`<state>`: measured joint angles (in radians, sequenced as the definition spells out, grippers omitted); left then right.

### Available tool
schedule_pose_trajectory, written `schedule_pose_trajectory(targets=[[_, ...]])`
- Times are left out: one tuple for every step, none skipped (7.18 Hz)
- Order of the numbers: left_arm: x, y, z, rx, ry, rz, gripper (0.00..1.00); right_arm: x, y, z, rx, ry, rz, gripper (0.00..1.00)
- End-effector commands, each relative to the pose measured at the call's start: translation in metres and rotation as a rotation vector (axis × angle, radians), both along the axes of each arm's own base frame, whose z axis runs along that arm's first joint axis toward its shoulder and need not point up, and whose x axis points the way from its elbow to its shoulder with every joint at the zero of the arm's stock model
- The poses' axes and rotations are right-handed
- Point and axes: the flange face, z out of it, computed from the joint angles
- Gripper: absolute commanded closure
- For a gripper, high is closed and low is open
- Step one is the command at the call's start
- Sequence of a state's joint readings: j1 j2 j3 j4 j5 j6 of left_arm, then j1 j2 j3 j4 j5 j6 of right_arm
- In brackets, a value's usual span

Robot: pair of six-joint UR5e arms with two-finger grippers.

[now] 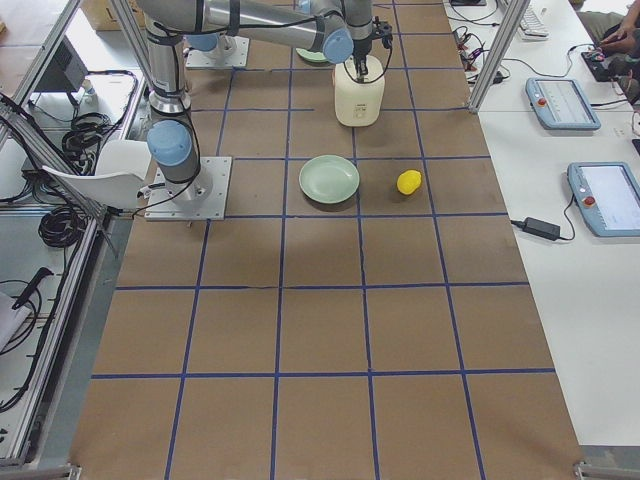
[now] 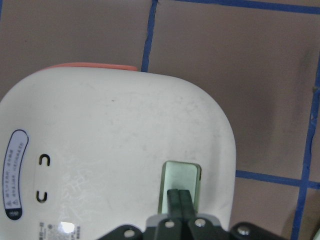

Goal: Press rice cooker button
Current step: 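Lower the right gripper and press down on the green lid button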

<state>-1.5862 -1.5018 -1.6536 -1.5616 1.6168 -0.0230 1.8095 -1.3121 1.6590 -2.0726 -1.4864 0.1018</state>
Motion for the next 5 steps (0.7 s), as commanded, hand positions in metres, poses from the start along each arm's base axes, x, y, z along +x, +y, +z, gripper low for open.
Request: schedule_pose_trajectory(targets=[[0.000,0.000,0.000,0.000,0.000,0.000,0.00,0.001,-0.002,0.005,-0.006,-0.001,0.003,0.95],[0.000,0.000,0.000,0.000,0.000,0.000,0.00,0.001,-0.002,0.015,-0.003,0.000,0.003,0.94],[0.000,0.000,0.000,0.000,0.000,0.000,0.00,0.001,-0.004,0.030,0.011,0.003,0.003,0.93],[0.000,0.000,0.000,0.000,0.000,0.000,0.00,0.001,-0.008,0.053,0.023,0.007,0.001,0.70],[0.000,0.000,0.000,0.000,0.000,0.000,0.00,-0.003,-0.012,0.071,0.043,0.023,0.004,0.01]])
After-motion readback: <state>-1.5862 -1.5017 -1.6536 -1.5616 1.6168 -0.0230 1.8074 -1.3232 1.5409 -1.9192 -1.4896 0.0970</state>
